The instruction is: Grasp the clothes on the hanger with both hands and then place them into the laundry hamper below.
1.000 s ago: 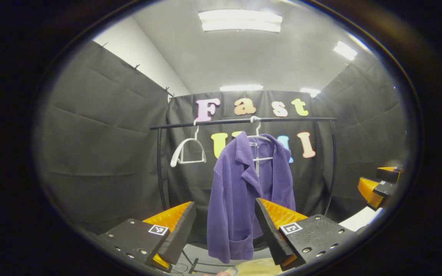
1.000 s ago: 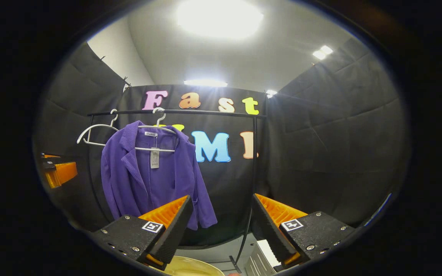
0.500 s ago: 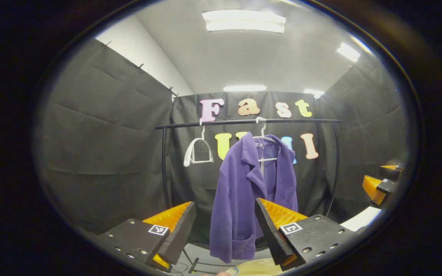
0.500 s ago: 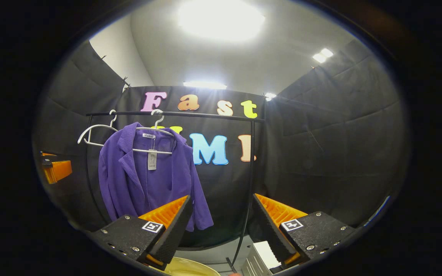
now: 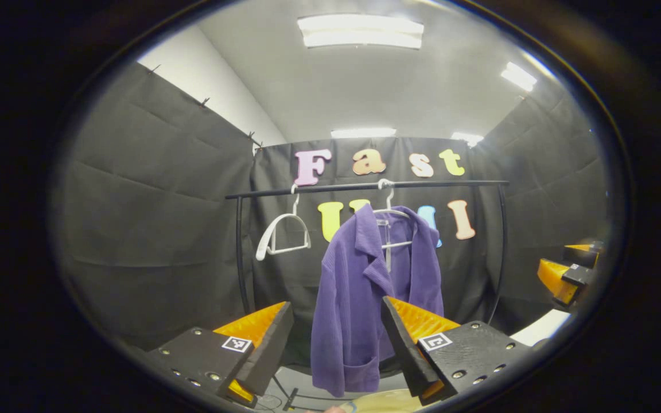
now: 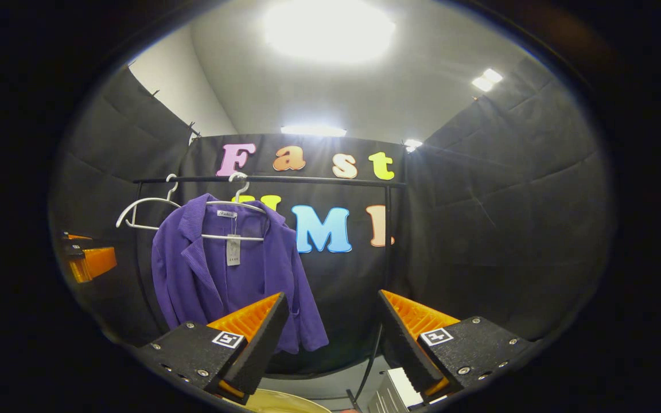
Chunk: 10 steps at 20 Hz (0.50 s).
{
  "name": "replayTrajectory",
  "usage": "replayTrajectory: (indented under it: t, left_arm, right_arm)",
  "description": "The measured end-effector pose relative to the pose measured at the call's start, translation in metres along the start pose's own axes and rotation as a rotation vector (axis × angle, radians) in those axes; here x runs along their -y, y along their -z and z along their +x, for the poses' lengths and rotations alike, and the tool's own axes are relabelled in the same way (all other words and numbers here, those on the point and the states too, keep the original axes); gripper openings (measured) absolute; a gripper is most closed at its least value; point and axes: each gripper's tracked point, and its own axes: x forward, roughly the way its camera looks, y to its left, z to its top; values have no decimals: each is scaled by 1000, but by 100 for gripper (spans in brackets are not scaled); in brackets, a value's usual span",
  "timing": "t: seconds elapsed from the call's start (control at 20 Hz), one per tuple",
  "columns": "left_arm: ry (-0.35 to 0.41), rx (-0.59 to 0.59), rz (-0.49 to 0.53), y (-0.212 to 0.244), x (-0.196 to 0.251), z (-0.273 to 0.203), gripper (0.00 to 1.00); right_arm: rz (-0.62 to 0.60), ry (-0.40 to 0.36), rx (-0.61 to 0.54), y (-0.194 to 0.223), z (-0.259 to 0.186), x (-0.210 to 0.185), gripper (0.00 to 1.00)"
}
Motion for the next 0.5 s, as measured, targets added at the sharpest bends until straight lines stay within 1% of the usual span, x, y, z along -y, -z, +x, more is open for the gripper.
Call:
replayTrajectory:
  t: [0.2, 0.5]
  left_arm:
    - [8, 18, -2, -17, 16, 14, 96]
    - [14, 18, -28, -26, 47, 58, 96]
  right_arm:
    - [4, -32, 27, -16, 30, -1, 95]
    - [8, -87, 43, -27, 82, -10, 96]
